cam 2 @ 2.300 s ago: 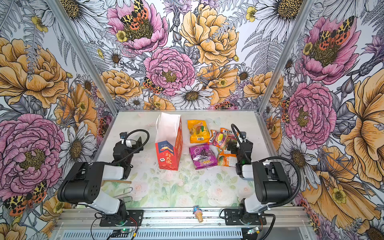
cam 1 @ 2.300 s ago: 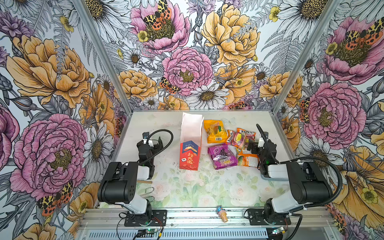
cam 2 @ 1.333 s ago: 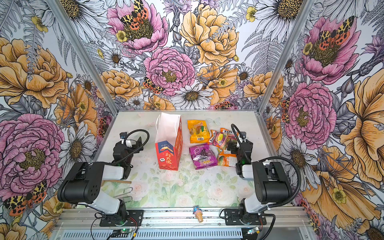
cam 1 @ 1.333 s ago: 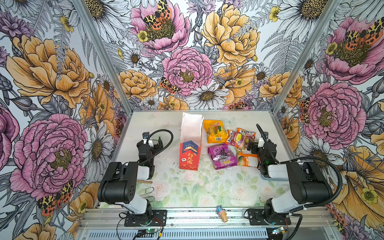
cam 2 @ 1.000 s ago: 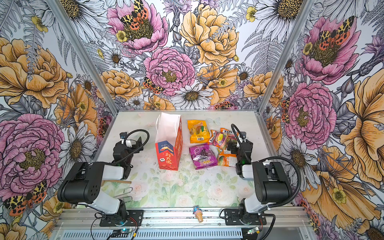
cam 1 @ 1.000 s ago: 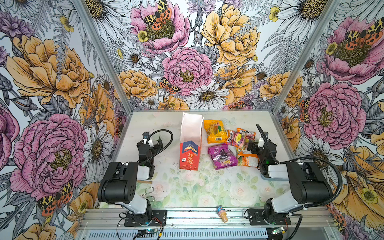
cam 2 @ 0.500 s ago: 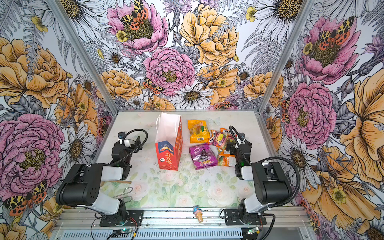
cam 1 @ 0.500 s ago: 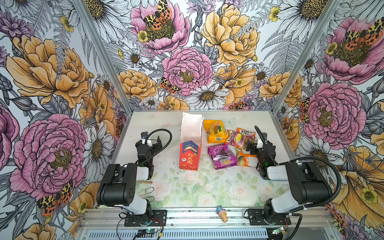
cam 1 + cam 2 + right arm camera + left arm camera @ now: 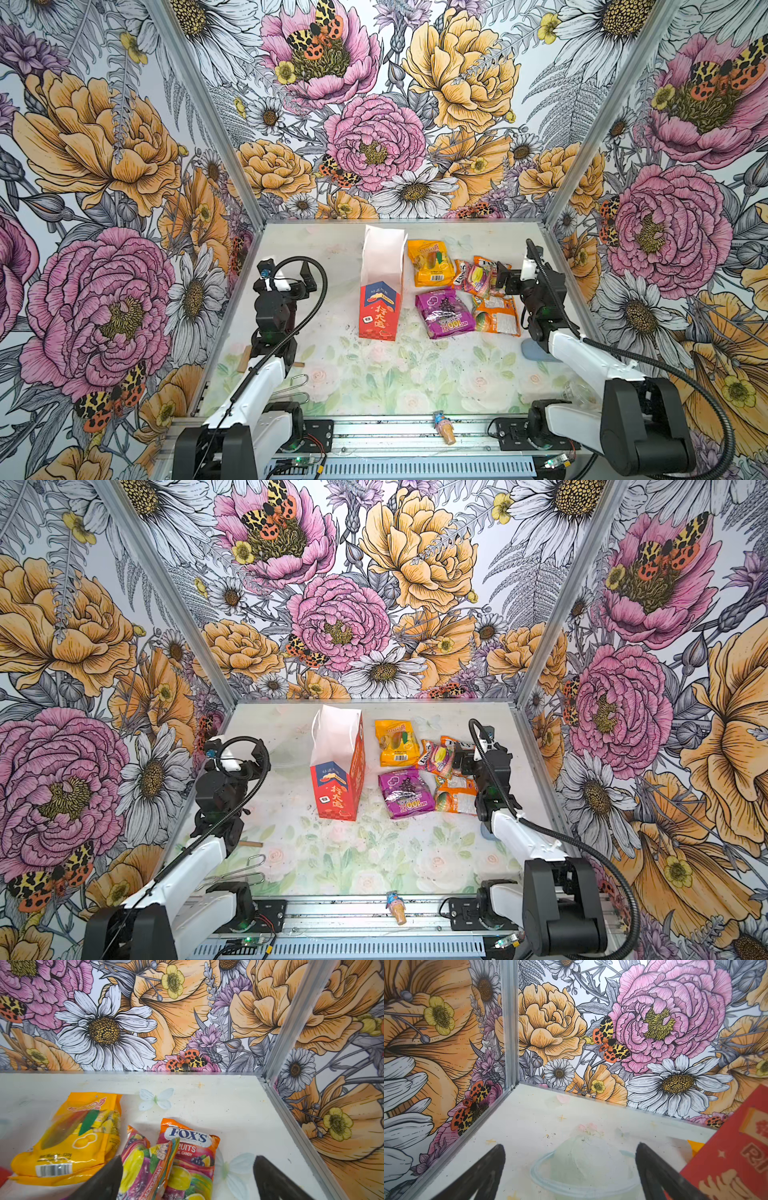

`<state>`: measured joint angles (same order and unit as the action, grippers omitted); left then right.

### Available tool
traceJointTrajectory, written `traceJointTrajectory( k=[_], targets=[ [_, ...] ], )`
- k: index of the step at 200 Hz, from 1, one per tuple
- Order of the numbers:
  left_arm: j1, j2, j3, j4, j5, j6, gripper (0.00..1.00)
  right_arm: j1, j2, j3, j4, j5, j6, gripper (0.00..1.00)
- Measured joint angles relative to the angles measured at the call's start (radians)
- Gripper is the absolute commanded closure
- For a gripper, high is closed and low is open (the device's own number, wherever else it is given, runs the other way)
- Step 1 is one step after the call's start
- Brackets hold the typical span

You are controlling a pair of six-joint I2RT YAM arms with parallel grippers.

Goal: Place the snacks into the paper bag
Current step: 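Reach the left gripper to the paper bag while the right gripper moves over snacks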

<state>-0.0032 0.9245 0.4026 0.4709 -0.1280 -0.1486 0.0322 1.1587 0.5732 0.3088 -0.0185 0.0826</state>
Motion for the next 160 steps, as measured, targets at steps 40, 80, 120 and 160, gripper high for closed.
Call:
traceJointTrajectory(
  k=[40, 80, 120, 160],
  targets=[
    [-0.103, -0.120, 0.174, -0.296, -0.033, -0.037, 0.01, 0.071, -0.074, 0.151, -0.322, -0.055, 0.063, 0.01],
    [-0.182, -0.148, 0.491, -0.658, -0.059, -0.117, 0.01, 0.136, -0.103, 0.295, -0.591, -0.105, 0.167, 0.04],
    [-0.215, -0.119, 0.728, -0.925, 0.022, -0.232, 0.01, 0.210, -0.084, 0.404, -0.772, -0.093, 0.281, 0.06],
    [-0.368, -0.044, 0.853, -1.118, 0.058, -0.272, 0.01, 0.261, -0.051, 0.419, -0.850, -0.051, 0.342, 0.06]
  ],
)
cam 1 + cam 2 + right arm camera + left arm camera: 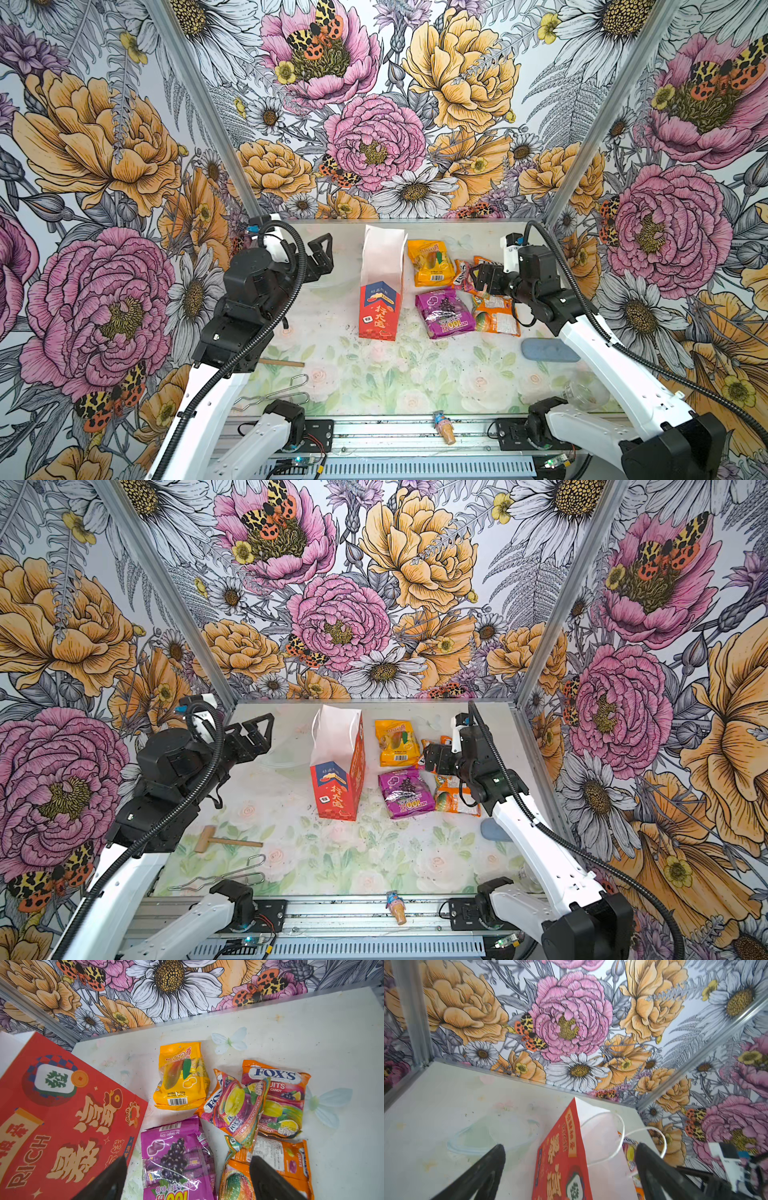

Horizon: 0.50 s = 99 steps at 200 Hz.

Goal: Place the snacks into the paper bag
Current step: 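Reach the left gripper to the paper bag while the right gripper moves over snacks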

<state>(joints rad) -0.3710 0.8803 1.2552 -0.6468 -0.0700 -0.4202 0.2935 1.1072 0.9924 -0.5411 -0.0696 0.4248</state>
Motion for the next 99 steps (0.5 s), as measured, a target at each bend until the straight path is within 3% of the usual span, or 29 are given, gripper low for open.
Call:
traceJointTrajectory(
  k=[99],
  targets=[
    [-0.237, 0.261, 0.200, -0.229, 0.007, 0.024, 0.01, 0.050, 0.082, 0.006, -0.050, 0.061, 0.012, 0.04]
  ],
)
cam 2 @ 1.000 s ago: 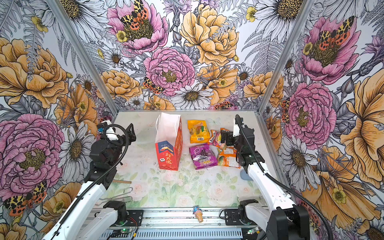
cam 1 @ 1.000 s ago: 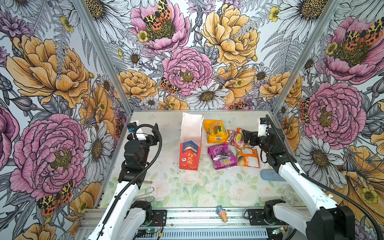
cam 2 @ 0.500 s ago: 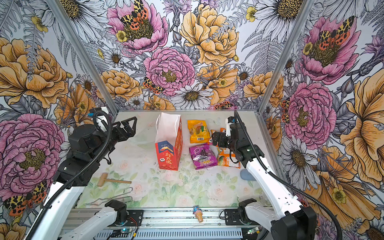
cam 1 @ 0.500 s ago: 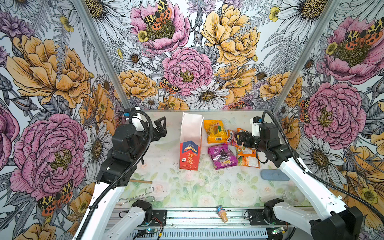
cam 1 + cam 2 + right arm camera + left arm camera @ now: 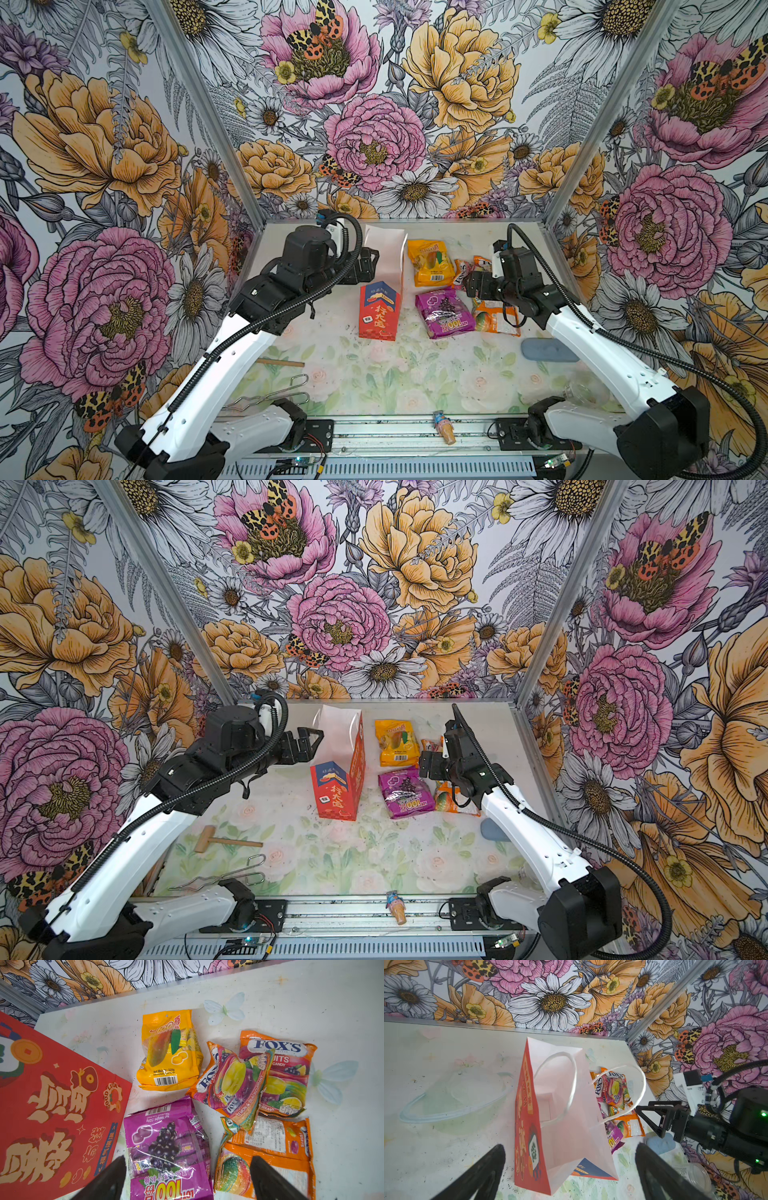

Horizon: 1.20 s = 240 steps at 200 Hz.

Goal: Place the snacks into the paper bag
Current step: 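Reach the left gripper to the paper bag while the right gripper moves over snacks, then grasp the paper bag's side wall with the left gripper and hold it upright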

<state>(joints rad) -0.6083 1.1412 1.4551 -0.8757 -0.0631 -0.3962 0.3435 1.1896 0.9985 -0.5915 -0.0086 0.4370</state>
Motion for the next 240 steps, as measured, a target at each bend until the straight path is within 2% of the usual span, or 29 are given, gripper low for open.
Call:
traceJointTrajectory(
  k=[40, 99, 140, 176, 240],
  targets=[
    [-0.026, 0.059, 0.032, -0.052, -0.044, 0.010, 0.01, 0.004, 0.001, 0.000, -0.001, 0.009, 0.000, 0.04],
    [0.005, 0.117, 0.032, -0.092, -0.086, 0.010, 0.02, 0.004, 0.001, 0.000, -0.002, 0.013, 0.000, 0.04],
    [0.015, 0.172, 0.032, -0.097, -0.106, 0.010, 0.16, 0.005, 0.001, -0.001, -0.002, 0.013, 0.000, 0.04],
    [0.045, 0.178, 0.031, -0.097, -0.109, 0.000, 0.38, 0.005, 0.001, -0.006, -0.002, 0.013, 0.000, 0.04],
    [0.068, 0.204, 0.016, -0.097, -0.109, 0.001, 0.38, 0.010, 0.001, -0.014, -0.003, 0.013, 0.000, 0.04]
  ],
)
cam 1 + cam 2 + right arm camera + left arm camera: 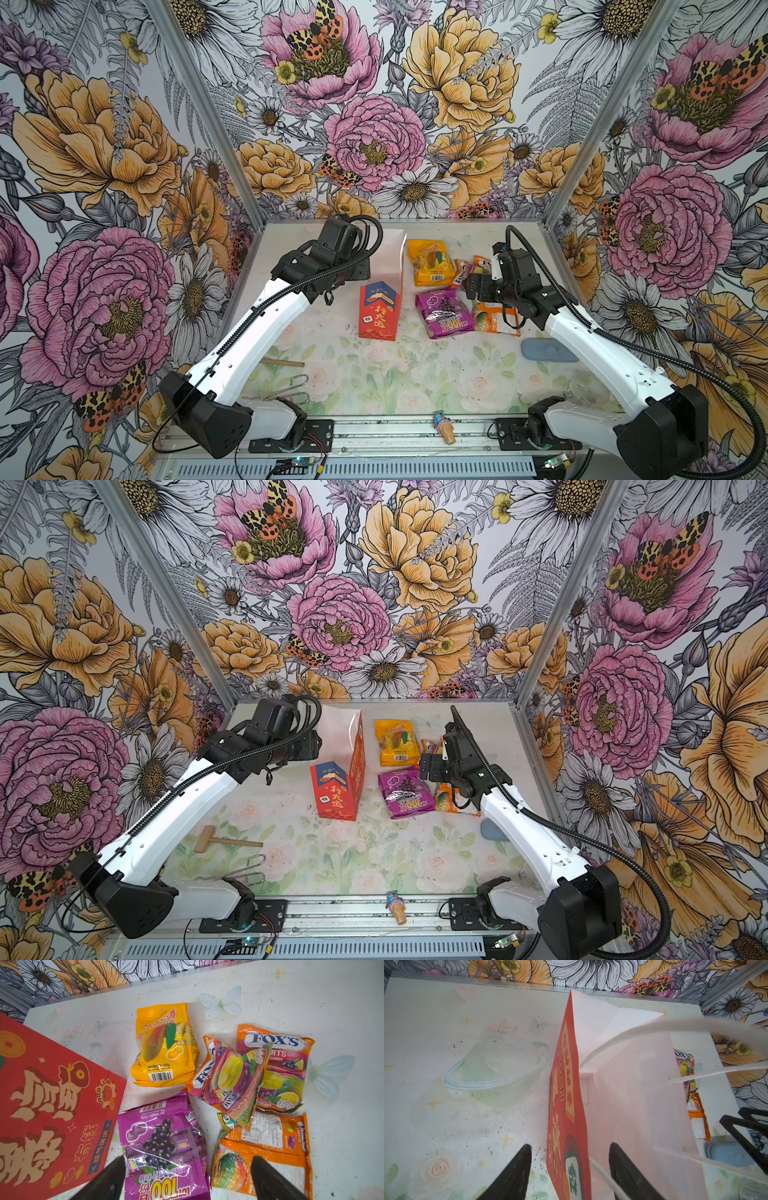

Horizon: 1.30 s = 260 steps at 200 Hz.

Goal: Place the snacks into the paper bag
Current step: 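Grasp the paper bag's side wall with the left gripper and hold it upright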

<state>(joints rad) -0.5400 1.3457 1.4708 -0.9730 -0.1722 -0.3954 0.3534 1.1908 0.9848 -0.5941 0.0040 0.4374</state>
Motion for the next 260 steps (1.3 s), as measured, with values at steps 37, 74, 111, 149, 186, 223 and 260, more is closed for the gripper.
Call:
traceJointTrajectory(
  k=[37, 74, 111, 149, 186, 223, 260],
  targets=[
    [0.000, 0.011, -0.011, 0.002, 0.000, 0.000, 0.36, 0.002, 0.000, 0.000, 0.000, 0.000, 0.000, 0.04],
    [0.000, 0.020, -0.014, 0.006, 0.000, -0.008, 0.46, 0.002, 0.000, 0.000, 0.000, 0.000, 0.000, 0.05],
    [0.002, 0.020, -0.035, 0.019, 0.006, -0.019, 0.54, 0.002, 0.000, 0.000, 0.000, 0.000, 0.000, 0.05],
    [0.002, 0.020, -0.040, 0.037, 0.014, -0.022, 0.61, 0.004, 0.000, -0.001, 0.000, 0.000, 0.000, 0.05],
    [0.019, 0.019, -0.064, 0.059, 0.032, -0.027, 0.82, 0.009, 0.000, -0.001, 0.000, 0.000, 0.000, 0.06],
    [0.040, 0.011, -0.095, 0.081, 0.058, -0.035, 0.97, 0.014, 0.002, -0.001, 0.000, -0.001, 0.001, 0.07],
    [0.047, -0.005, -0.108, 0.094, 0.070, -0.037, 1.00, 0.021, 0.004, -0.001, 0.000, -0.002, 0.006, 0.08]
  ],
)
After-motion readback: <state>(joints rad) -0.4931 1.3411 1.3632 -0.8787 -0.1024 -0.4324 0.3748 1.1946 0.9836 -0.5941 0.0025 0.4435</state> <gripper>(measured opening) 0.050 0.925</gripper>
